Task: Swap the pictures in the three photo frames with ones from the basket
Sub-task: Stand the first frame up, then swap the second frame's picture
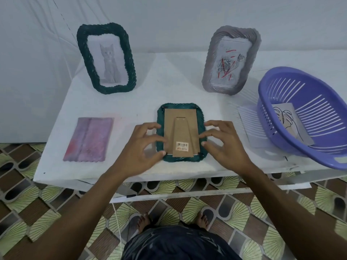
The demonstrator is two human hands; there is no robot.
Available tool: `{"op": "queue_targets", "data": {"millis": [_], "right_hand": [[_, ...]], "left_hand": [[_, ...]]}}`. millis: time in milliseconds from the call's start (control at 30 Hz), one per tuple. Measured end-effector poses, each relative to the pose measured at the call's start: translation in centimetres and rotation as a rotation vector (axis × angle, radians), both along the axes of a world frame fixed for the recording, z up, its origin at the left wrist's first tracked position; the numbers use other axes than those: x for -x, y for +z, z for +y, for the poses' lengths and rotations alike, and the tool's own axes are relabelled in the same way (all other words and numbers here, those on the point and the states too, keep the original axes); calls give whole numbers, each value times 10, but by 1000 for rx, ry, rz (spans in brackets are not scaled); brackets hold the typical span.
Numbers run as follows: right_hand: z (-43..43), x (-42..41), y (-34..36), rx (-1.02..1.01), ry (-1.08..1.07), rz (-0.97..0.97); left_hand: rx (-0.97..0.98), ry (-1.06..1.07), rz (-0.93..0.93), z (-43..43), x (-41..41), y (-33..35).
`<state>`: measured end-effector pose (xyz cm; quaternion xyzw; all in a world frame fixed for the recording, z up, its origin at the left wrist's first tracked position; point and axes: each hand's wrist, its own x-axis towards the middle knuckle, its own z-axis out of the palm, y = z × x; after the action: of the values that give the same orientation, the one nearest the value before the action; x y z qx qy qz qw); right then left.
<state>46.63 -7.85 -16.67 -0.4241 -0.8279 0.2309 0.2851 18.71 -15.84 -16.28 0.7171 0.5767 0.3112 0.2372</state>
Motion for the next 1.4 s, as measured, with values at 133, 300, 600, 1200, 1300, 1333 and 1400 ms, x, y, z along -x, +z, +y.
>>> {"op": "queue_targets", "data": {"millis": [133,300,600,1200,1300,1333,1400], "right_hand": [[-25,-11,5,28,72,-63],[-30,-10,4,15,74,-99],[-29,-7,2,-1,70,-97],[-31,-8,0,-26,86,-94],[-31,-8,0,-25,89,-94],[-31,-8,1,-24,91,-93],[-31,-8,1,-19,93,-98]], "left_hand": [[-41,-36,28,-19,-5,-2],[-55,-11,-19,-20,-7,-5],[-71,-54,-41,-15,-5,-6],[-73,-52,-68,-14,-6,-7],[-84,-49,-75,-14,-6,-7],[-80,-48,-75,-14,-6,-7],[-74,-53,-65,-14,-5,-7]]}}
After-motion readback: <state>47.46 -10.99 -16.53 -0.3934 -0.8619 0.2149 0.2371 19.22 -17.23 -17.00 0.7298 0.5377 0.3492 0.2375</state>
